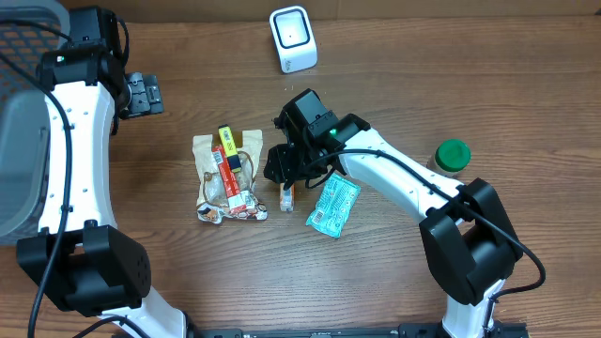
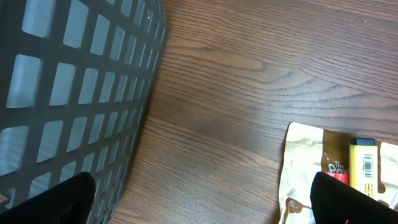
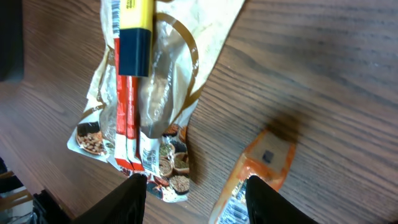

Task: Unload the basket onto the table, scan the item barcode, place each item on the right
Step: 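Move the right gripper left over the small orange packet, then lower the right gripper and grasp the small orange packet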

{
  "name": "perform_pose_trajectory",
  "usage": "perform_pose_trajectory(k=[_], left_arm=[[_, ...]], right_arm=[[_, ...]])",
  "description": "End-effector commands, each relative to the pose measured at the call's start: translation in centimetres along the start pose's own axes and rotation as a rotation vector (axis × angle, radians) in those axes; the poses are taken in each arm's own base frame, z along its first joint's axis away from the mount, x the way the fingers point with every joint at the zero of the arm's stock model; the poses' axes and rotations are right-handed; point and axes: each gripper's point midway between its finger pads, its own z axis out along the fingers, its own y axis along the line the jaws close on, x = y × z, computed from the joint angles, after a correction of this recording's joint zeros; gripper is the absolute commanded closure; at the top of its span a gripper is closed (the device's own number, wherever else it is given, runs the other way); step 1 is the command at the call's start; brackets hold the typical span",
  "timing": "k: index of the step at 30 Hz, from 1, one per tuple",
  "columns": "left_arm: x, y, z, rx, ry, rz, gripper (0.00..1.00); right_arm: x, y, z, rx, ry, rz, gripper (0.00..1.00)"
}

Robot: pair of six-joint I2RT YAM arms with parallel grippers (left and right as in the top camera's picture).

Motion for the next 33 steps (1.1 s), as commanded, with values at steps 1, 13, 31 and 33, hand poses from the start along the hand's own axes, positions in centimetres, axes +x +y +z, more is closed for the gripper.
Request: perform_pose_trajectory(k=[1, 13, 31, 33], left_arm=[[-0.6, 0.2, -0.5, -0.004, -0.022, 0.012, 0.00], [-0.6, 0.2, -0.5, -0.004, -0.023, 0.012, 0.00], [-0.6, 0.2, -0.5, -0.004, -0.022, 0.012, 0.00], [-0.6, 0.2, -0.5, -0.004, -0.022, 0.012, 0.00]], right_arm=[[0.6, 0.6, 0.1, -0.010, 0.013, 0.014, 0.47], [1.4, 1.9, 0.8, -0.013, 0.025, -0.021, 0.47], [-0.8, -5.9, -1.5, 0.198, -0.045, 0.184, 0.42], [0.0, -6.2, -1.6, 0.214, -0.015, 0.197, 0.43]])
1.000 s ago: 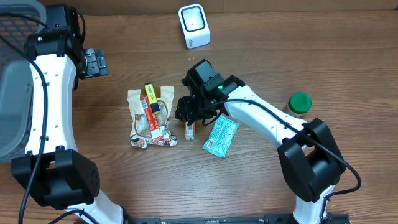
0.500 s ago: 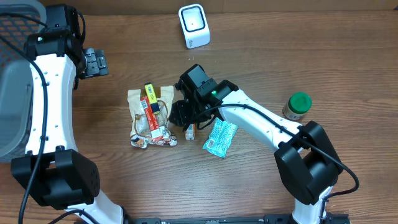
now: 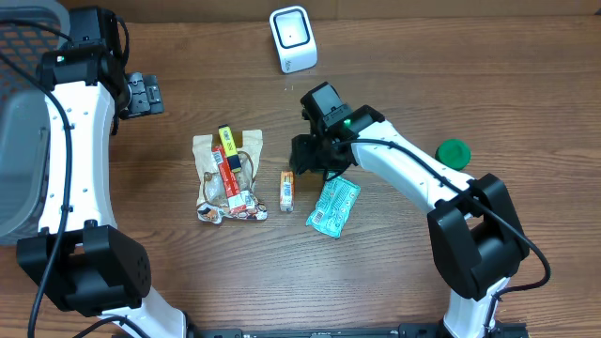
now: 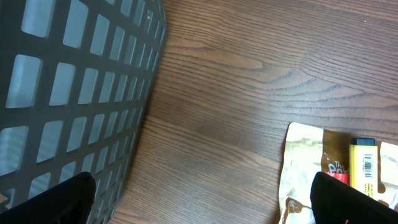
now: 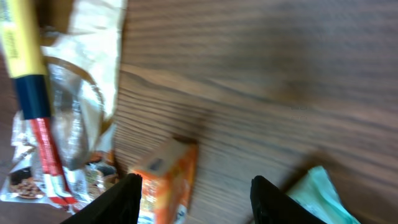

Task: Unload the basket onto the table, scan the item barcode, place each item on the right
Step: 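Lower the right gripper and grasp the small orange packet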

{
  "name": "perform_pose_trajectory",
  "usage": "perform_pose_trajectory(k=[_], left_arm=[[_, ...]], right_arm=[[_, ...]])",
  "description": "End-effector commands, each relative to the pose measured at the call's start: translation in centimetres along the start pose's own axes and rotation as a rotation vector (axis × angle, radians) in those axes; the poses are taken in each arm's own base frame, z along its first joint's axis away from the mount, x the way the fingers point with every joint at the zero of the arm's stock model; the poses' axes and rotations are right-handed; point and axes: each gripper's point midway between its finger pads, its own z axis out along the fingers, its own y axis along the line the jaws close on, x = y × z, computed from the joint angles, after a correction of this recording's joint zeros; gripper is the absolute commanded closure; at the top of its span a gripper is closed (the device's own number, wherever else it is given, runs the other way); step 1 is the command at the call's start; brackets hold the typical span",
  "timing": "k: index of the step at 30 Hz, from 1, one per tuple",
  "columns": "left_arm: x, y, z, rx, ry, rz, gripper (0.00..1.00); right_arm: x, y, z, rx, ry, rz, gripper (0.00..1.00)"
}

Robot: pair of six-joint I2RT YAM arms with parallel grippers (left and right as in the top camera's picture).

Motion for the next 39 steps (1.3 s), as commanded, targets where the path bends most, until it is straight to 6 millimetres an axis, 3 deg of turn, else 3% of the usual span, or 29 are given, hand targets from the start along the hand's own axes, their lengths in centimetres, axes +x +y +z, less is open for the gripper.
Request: perform_pose_trajectory(k=[1, 7, 20, 28, 34, 39], left_arm=[[-0.6, 0.2, -0.5, -0.004, -0.022, 0.012, 0.00], [-0.6, 0.2, -0.5, -0.004, -0.022, 0.012, 0.00], [-0.6, 0.2, -0.5, -0.004, -0.022, 0.012, 0.00], [-0.6, 0.2, -0.5, -0.004, -0.022, 0.012, 0.00], [-0.6, 0.2, -0.5, -0.004, -0.023, 0.012, 0.00], [-0.6, 0.2, -0.5, -0.004, -0.022, 0.012, 0.00]], right_arm=[[1.0, -0.6, 0.0, 0.030, 0.031, 0.026, 0.45], [3.5, -0.9, 0.4, 0.073, 0.118, 0.025, 0.65], [6.2, 1.9, 1.8, 0.055, 0.147, -0.044, 0.65], [6.1, 3.4, 2.2, 0.027, 0.118, -0.081, 0.63], [5.8, 3.5, 2.2, 0.024, 0.105, -0.085, 0.58], [4.7, 2.9, 2.4, 0.060, 0.049, -0.091, 0.62]])
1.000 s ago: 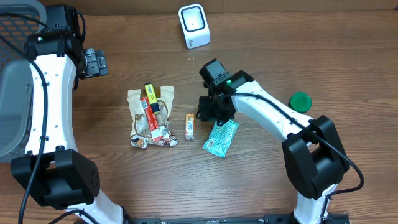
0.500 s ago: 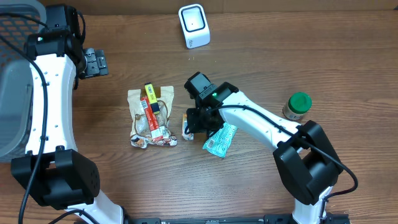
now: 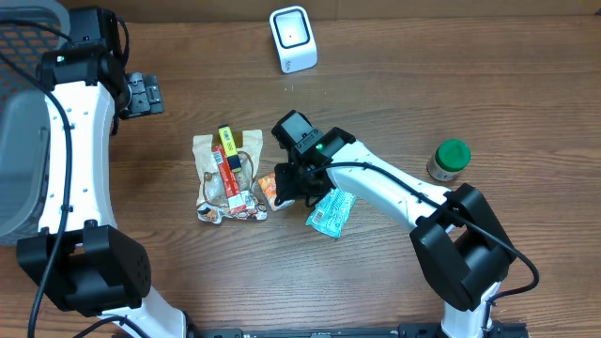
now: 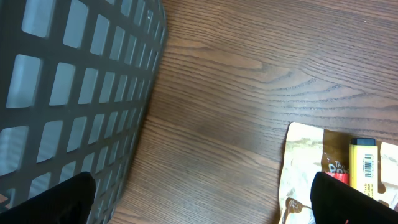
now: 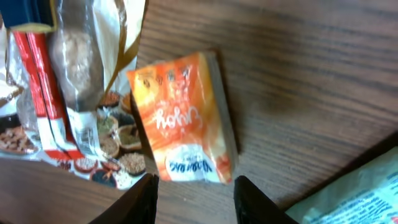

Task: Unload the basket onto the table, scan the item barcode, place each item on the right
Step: 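Lower the right gripper and grasp the small orange packet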

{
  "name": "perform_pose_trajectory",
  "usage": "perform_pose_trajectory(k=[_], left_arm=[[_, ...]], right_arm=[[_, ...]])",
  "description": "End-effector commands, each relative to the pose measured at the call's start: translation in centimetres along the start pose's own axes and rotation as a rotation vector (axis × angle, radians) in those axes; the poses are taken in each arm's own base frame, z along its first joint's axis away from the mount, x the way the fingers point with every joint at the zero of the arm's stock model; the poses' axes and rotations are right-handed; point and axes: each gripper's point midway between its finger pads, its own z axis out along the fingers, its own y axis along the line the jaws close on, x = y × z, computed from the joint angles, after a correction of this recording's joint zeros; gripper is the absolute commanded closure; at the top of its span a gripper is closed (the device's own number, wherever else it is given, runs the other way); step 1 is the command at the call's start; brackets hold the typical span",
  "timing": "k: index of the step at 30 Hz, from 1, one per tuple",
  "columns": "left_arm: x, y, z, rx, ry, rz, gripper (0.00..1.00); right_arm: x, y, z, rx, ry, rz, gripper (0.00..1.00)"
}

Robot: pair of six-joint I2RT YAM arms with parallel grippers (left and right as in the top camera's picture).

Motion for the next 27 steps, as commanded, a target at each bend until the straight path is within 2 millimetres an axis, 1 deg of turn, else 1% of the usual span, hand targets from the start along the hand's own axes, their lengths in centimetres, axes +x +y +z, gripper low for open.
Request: perform_pose_trajectory(k=[1, 4, 6, 11, 14, 18, 27], left_arm=[[-0.6, 0.2, -0.5, -0.004, -0.022, 0.012, 0.01], [-0.6, 0.2, -0.5, -0.004, -0.022, 0.012, 0.00], [-0.6, 0.2, -0.5, -0.004, -0.022, 0.012, 0.01], [-0.6, 0.2, -0.5, -0.004, -0.022, 0.012, 0.01], [-0.6, 0.2, -0.5, -0.004, -0.022, 0.012, 0.00], [-0.6, 0.2, -0.5, -0.004, -0.022, 0.012, 0.01], [-0.6, 0.2, -0.5, -0.004, -0.022, 0.012, 0.00]], right_arm=[[-0.5, -0.9, 0.5, 0.048, -0.033, -0.001, 0.64], [-0.8, -0.9, 1.0, 0.048, -0.040, -0.002, 0.71], [-0.8, -1.0, 1.5, 0.052, -0.034, -0.001, 0.73], [-0.6, -1.4, 2.2, 0.063, -0.016, -0.032, 0.73], [-0.9, -1.7, 2.6, 0.077, -0.030, -0.033, 0.73], [-1.3, -1.5, 2.7, 0.071, -0.044, -0.048, 0.75], [-1.1, -1.7, 3.1, 0.074, -0.032, -0.048, 0.76]])
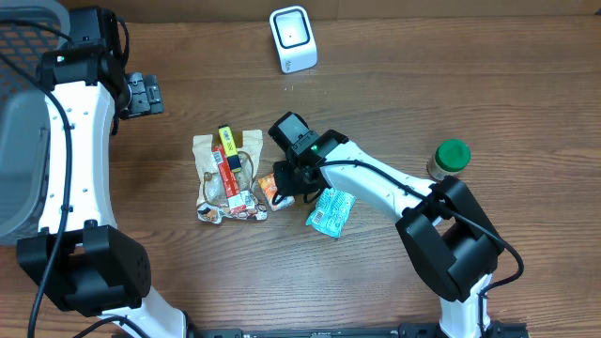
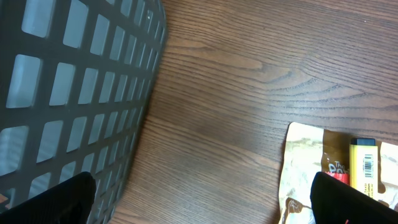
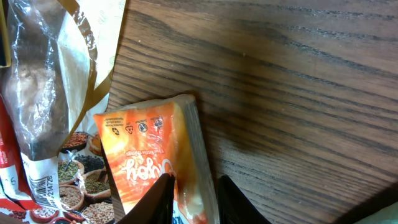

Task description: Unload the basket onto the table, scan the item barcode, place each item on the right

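The small orange packet (image 3: 146, 155) lies broad face up on the table, its left side against the snack bags; in the overhead view the orange packet (image 1: 269, 192) sits mid-table. My right gripper (image 3: 195, 203) is down on it, the fingers (image 3: 164, 194) closed in around the packet's thick right edge. The white barcode scanner (image 1: 293, 38) stands at the far edge. My left gripper (image 2: 202, 208) hovers open beside the basket, nothing between its fingers, far from the packet.
A pile of snack bags with a yellow-and-red stick (image 1: 228, 176) lies left of the packet. A teal packet (image 1: 331, 209) lies to its right. A green-lidded jar (image 1: 450, 158) stands at the right. A grey mesh basket (image 2: 68, 81) fills the left edge.
My right gripper's fingers stood wide apart above the flat orange packet; now they are lower and narrowed around its right edge. The left arm has not moved.
The orange packet first stood on its narrow edge under my open right gripper. Then the gripper was off to the right, the packet still narrow side up. Then the packet lay flat against the snack bags, and now the fingers clasp its edge.
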{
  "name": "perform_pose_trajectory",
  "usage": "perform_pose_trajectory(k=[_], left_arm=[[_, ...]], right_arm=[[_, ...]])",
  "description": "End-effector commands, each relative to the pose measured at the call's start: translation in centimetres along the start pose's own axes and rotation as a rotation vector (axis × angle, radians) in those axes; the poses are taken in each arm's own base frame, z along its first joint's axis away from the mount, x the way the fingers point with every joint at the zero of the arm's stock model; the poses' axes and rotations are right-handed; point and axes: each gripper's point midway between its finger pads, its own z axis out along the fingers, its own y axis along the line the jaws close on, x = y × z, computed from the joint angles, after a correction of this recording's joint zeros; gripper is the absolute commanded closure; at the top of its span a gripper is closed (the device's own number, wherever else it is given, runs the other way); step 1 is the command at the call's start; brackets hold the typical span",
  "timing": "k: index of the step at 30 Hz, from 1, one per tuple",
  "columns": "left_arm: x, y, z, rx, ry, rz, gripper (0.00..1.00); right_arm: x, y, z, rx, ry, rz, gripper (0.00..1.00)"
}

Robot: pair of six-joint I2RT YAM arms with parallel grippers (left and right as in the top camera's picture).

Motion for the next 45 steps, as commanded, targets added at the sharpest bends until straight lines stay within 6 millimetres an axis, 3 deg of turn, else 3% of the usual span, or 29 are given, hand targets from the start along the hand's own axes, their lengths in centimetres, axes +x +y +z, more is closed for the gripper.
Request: perform_pose_trajectory(k=[1, 8, 13, 16, 19, 23, 38, 41, 45], left_arm=[[-0.6, 0.2, -0.5, -0.004, -0.022, 0.012, 0.00], [-0.6, 0.2, -0.5, -0.004, -0.022, 0.012, 0.00], [-0.6, 0.2, -0.5, -0.004, -0.022, 0.012, 0.00], [-0.6, 0.2, -0.5, -0.004, -0.022, 0.012, 0.00], [-0.6, 0.2, -0.5, -0.004, -0.022, 0.012, 0.00], [-0.6, 0.2, -0.5, -0.004, -0.022, 0.012, 0.00], [-0.6, 0.2, -0.5, -0.004, -0.022, 0.012, 0.00], [-0.6, 0.2, -0.5, -0.004, -0.022, 0.012, 0.01], [-0.6, 0.2, -0.5, -0.004, -0.023, 0.012, 0.00]], right_arm=[[0.6, -0.5, 1.0, 0.020, 0.024, -0.005, 0.76], [1.6, 0.0, 1.9, -0.024, 0.077, 0.000, 0.81], [1.3, -0.3, 1.8, -0.023, 0.072, 0.005, 0.96], [1.1, -0.9, 1.7, -0.018, 0.076, 0.020, 0.96], [1.4, -1.2, 1.7, -0.010, 0.088, 0.026, 0.82], [1.7, -0.9, 1.8, -0.008, 0.095, 0.018, 0.76], [2.8, -0.4, 2.1, -0.044, 0.140, 0.020, 0.96], [2.2, -0.7, 1.2, -0.038, 0.136, 0.027, 0.96], [0.7, -0.2, -1.3, -0.050, 0.101, -0.099, 0.96]])
